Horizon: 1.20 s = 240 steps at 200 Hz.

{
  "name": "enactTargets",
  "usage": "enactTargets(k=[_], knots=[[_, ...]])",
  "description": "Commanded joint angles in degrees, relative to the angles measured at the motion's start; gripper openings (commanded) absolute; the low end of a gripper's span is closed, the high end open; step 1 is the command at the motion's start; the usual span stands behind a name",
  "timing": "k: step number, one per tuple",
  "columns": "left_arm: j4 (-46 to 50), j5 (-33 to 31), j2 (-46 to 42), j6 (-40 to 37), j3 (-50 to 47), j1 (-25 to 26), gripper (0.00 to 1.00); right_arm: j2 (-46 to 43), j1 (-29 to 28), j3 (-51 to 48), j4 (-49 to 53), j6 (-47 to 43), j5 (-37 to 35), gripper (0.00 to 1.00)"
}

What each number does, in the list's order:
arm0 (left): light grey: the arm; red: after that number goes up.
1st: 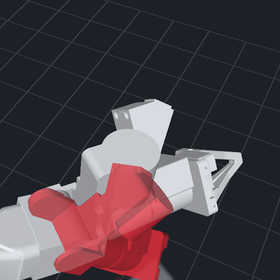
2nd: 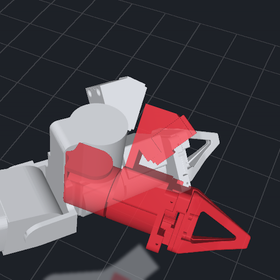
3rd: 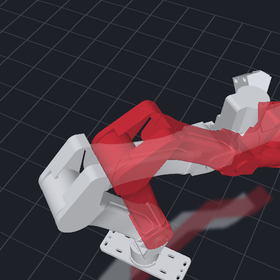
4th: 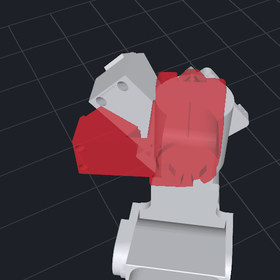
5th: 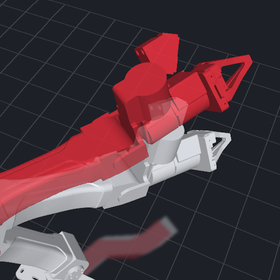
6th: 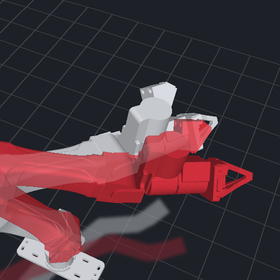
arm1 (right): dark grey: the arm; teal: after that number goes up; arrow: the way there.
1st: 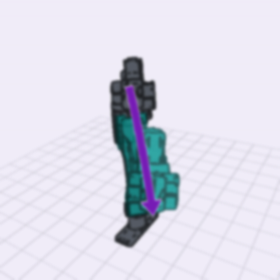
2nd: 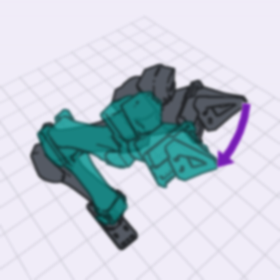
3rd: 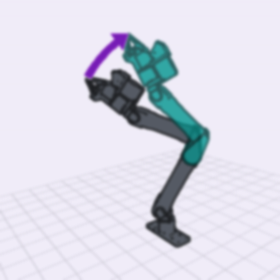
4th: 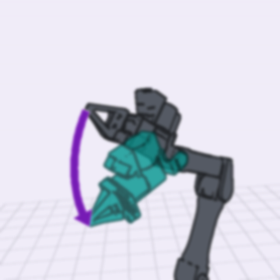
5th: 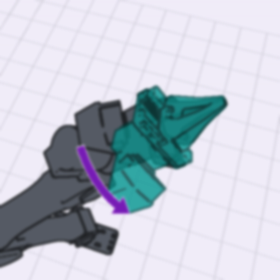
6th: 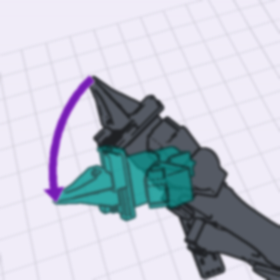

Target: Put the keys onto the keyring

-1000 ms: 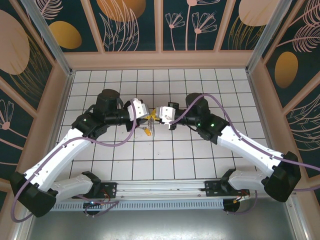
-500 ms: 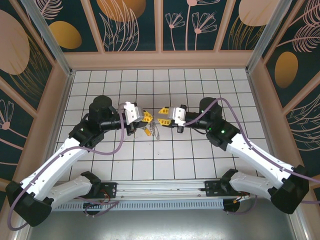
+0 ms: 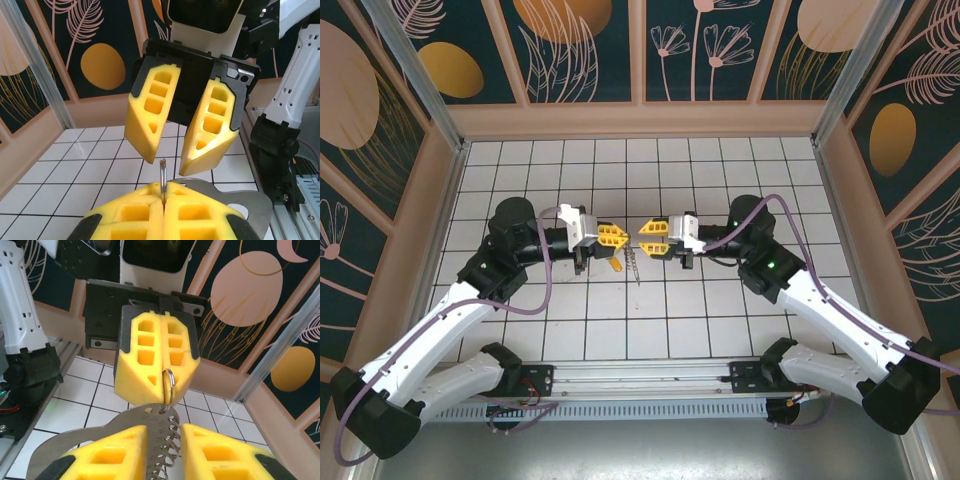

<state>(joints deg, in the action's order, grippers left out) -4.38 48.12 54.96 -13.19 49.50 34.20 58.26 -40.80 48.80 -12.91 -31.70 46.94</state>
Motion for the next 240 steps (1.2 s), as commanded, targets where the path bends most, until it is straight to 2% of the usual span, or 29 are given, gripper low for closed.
enactTargets(k=[1,35,109,123,152,185,194,223,227,240], knots=[[-2.9,2.5,0.1,1.0,0.0,0.4,0.00,0.9,0.3,0.0,-5.0,2.4,3.4,0.23],[-1.6,2.6,0.5,0.3,0.5,0.4,0.00,2.3,0.3,0.0,-8.1,3.9,4.1,0.23],[-1.1,2.9,1.3,-0.1,0.9,0.4,0.00,5.0,0.3,1.2,-8.3,3.8,4.4,0.21],[-0.7,2.7,1.4,-0.3,0.9,0.4,0.00,5.1,0.3,1.2,-8.7,3.8,4.6,0.19],[0.3,2.7,2.0,-0.8,1.3,0.4,0.00,5.6,0.3,1.6,-9.0,3.8,4.7,0.08],[1.5,2.3,2.3,-1.6,1.6,0.4,0.00,6.1,0.3,1.8,-10.4,4.8,5.8,0.06],[1.6,2.2,2.3,-1.8,1.7,0.4,0.00,6.3,0.2,1.9,-10.7,5.0,6.1,0.00],[3.5,1.4,3.3,-2.5,2.6,0.4,0.00,6.1,-0.1,2.1,-9.9,4.7,3.9,0.00],[3.9,0.8,3.3,-2.6,2.7,0.4,0.03,5.9,-0.1,2.3,-9.2,4.4,3.2,0.00],[4.8,-2.4,3.2,-3.2,2.7,0.4,0.23,5.8,-0.1,3.6,-5.3,3.2,0.3,0.00]])
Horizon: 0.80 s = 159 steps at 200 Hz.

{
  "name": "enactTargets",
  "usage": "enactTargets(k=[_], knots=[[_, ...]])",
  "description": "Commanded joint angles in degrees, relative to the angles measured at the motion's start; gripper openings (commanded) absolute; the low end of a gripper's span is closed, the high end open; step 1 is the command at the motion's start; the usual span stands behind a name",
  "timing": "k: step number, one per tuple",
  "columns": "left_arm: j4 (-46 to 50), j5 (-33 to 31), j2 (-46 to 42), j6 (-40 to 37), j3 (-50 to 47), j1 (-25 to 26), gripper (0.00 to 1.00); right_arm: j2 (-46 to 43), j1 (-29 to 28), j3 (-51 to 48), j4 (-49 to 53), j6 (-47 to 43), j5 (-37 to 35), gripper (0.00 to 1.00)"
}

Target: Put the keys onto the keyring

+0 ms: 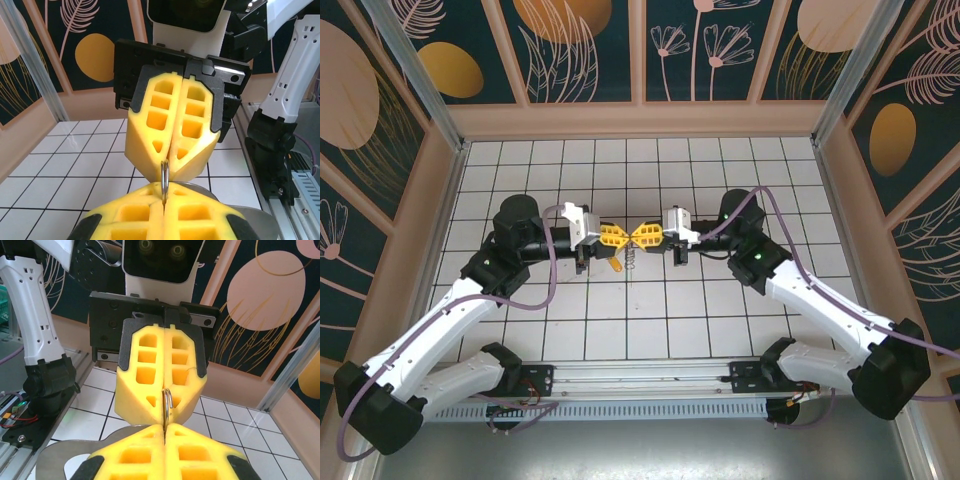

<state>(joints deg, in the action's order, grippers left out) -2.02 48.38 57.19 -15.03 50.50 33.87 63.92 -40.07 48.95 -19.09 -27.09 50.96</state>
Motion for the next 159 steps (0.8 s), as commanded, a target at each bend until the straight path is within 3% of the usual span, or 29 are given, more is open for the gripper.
enactTargets(k=[1,24,51,96,159], knots=[[2.5,-3.0,0.9,-1.5,1.7,0.7,0.24,0.2,-0.8,3.6,1.3,-1.7,-4.0,0.00],[7.1,-10.2,1.1,-5.1,2.7,0.7,0.41,0.9,-0.9,7.1,11.8,-6.0,-9.0,0.00],[15.2,-17.2,2.1,-10.5,4.9,0.7,0.45,1.4,-0.9,10.4,20.7,-9.2,-13.1,0.00],[20.5,-20.7,2.1,-13.6,8.6,0.7,0.38,4.5,-1.9,15.8,31.5,-13.1,-20.5,0.00],[20.7,-18.2,4.4,-13.8,10.8,0.8,0.28,6.8,-3.7,18.6,33.2,-12.4,-23.3,0.00]])
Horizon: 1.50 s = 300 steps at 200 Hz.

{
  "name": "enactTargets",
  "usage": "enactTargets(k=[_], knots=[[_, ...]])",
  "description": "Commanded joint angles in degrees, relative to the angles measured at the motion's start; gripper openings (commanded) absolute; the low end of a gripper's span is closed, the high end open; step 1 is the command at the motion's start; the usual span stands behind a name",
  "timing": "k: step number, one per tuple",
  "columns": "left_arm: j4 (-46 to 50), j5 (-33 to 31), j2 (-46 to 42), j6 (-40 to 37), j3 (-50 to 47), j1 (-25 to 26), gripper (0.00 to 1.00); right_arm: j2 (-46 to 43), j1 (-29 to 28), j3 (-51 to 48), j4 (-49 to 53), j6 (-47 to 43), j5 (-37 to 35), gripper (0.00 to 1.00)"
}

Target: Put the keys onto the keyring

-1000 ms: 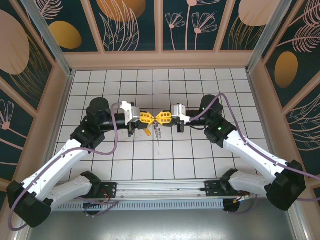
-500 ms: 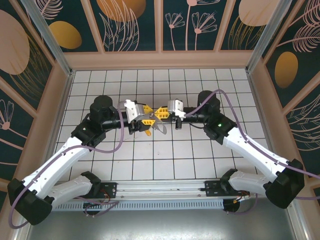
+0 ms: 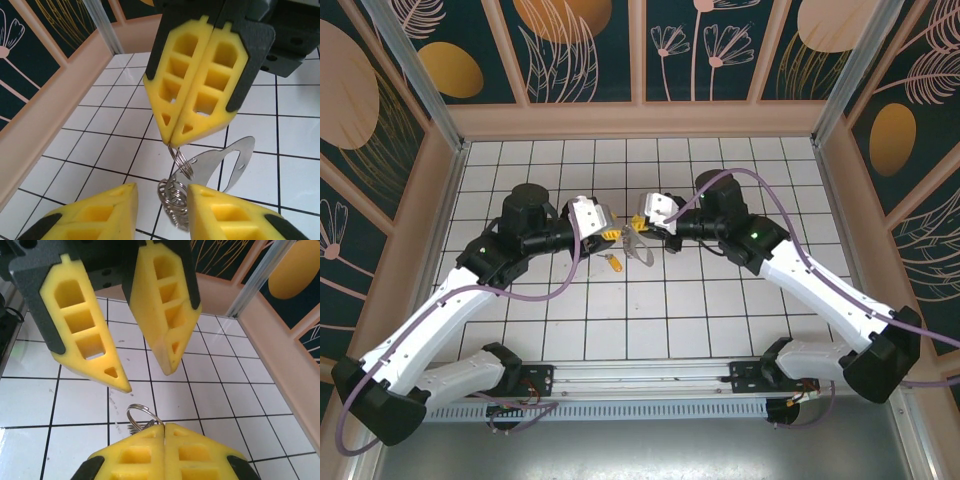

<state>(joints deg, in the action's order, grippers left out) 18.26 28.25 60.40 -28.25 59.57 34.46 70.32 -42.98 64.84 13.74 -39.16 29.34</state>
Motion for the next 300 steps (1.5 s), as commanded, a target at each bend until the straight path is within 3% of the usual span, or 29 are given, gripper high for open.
enactTargets(k=[1,94,207,236,264,300], knots=[[0.4,2.1,1.3,-0.6,1.8,0.2,0.28,0.4,-0.8,2.7,0.3,-0.3,-1.7,0.00],[-6.1,5.1,2.3,5.7,-1.3,1.2,0.33,1.0,-1.1,1.2,-4.9,3.9,-5.3,0.00],[-9.4,-4.8,4.7,9.8,-1.8,1.8,0.31,-0.5,-1.2,-0.6,-6.0,4.8,-4.6,0.00],[-8.3,-7.2,4.6,11.7,-3.5,1.8,0.32,-1.6,2.3,-3.1,-7.9,9.4,-2.7,0.00],[-10.4,-8.9,3.7,15.4,-7.9,1.8,0.37,-3.7,9.6,-7.6,-12.1,19.4,-3.0,0.29],[-11.8,-8.5,7.3,19.5,-8.7,1.8,0.43,-1.5,18.6,-10.5,-12.2,29.7,-1.3,0.46]])
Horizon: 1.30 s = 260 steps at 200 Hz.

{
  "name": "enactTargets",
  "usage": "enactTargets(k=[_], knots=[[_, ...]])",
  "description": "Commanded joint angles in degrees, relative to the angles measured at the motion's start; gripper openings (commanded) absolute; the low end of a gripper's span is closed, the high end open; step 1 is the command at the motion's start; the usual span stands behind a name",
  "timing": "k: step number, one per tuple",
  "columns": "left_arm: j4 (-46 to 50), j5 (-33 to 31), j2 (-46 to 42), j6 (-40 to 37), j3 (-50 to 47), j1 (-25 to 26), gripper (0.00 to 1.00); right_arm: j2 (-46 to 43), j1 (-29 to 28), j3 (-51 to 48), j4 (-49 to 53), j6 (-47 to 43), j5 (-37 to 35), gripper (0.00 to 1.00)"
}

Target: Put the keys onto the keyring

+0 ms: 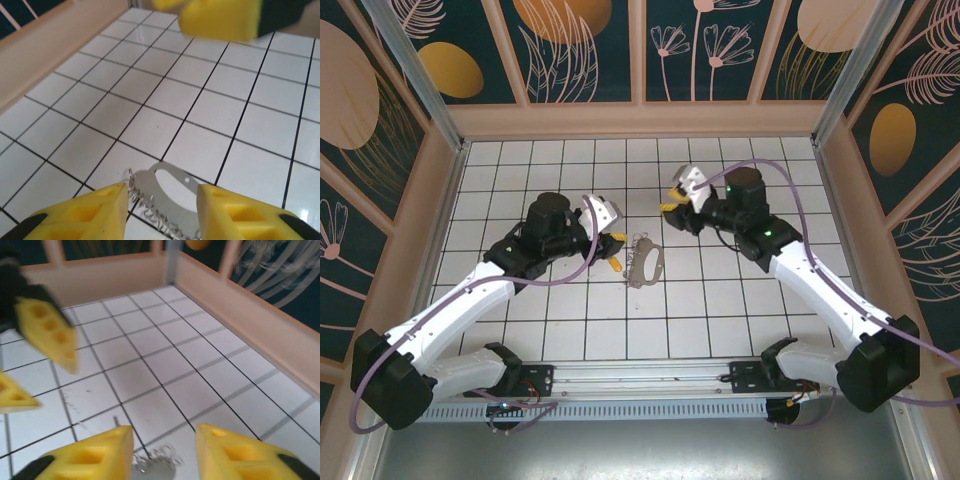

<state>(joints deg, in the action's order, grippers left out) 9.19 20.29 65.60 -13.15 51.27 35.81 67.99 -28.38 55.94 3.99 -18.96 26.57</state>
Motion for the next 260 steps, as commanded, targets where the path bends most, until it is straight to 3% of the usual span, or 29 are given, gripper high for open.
enactTargets(k=[1,40,58,102,148,189,260], knots=[[-2.8,-0.5,2.2,4.5,-0.5,0.4,0.43,1.0,4.1,-1.6,-2.4,9.5,1.4,0.46],[-7.3,-3.4,5.7,13.0,-2.5,0.4,0.46,9.6,5.7,1.2,1.7,9.7,0.7,0.50],[-4.5,-4.4,10.4,15.1,1.5,0.3,0.50,12.7,5.8,2.3,1.7,10.6,0.8,0.50],[12.2,-10.5,28.3,10.0,21.4,0.4,0.54,10.3,8.6,-4.6,-5.6,17.4,1.6,0.61],[21.5,-9.8,45.0,7.9,36.4,0.3,0.54,4.0,14.2,-15.6,-14.1,23.0,1.6,0.79],[27.7,-6.9,51.5,5.6,43.1,0.4,0.50,4.1,16.1,-17.4,-15.1,22.7,2.3,0.84],[32.3,-9.5,57.0,4.6,46.7,1.6,0.45,4.3,18.6,-20.8,-18.7,24.1,4.4,0.95]])
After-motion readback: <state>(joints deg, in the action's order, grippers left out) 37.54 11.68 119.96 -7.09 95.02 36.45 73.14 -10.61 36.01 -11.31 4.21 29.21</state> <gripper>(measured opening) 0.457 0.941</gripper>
